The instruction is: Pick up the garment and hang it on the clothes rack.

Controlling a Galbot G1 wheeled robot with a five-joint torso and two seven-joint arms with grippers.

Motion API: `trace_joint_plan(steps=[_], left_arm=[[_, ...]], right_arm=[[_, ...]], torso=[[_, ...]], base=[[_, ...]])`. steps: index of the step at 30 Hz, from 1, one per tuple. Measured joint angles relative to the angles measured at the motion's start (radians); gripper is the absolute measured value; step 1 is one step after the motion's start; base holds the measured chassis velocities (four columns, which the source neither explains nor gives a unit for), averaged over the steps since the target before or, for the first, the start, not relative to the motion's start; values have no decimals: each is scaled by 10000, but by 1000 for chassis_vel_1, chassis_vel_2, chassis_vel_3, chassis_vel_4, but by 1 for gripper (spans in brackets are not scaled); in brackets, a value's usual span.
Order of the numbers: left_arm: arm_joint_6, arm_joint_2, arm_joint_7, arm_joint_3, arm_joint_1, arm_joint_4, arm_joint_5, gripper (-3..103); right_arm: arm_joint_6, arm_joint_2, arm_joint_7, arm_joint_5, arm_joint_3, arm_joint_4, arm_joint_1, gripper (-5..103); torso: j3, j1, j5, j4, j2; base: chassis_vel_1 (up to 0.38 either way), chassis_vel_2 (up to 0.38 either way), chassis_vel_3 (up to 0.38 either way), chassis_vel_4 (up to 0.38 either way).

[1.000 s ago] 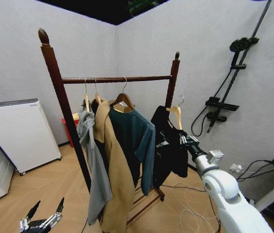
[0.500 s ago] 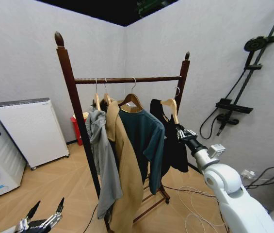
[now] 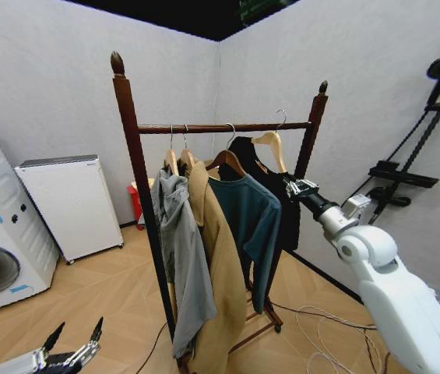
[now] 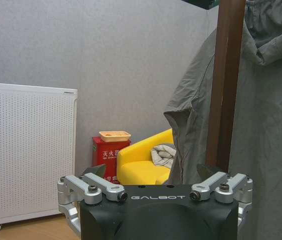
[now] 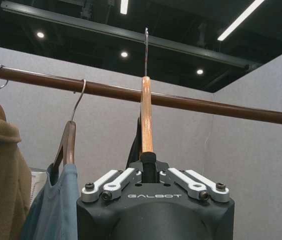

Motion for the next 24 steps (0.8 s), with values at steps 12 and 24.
trace_joint_plan(steps=[12, 24], left_arm=[[-1, 0, 0, 0, 0, 0, 0, 100], [0, 0, 0, 0, 0, 0, 0, 100]], right_arm=[[-854, -629, 70, 931, -1184, -1146, 1462, 10], [-1108, -660, 135, 894, -3134, -2644, 3656, 10]], torso=[[0, 0, 1, -1, 0], [-1, -2, 1, -2, 0]], base=[[0, 0, 0, 0], [0, 0, 0, 0]])
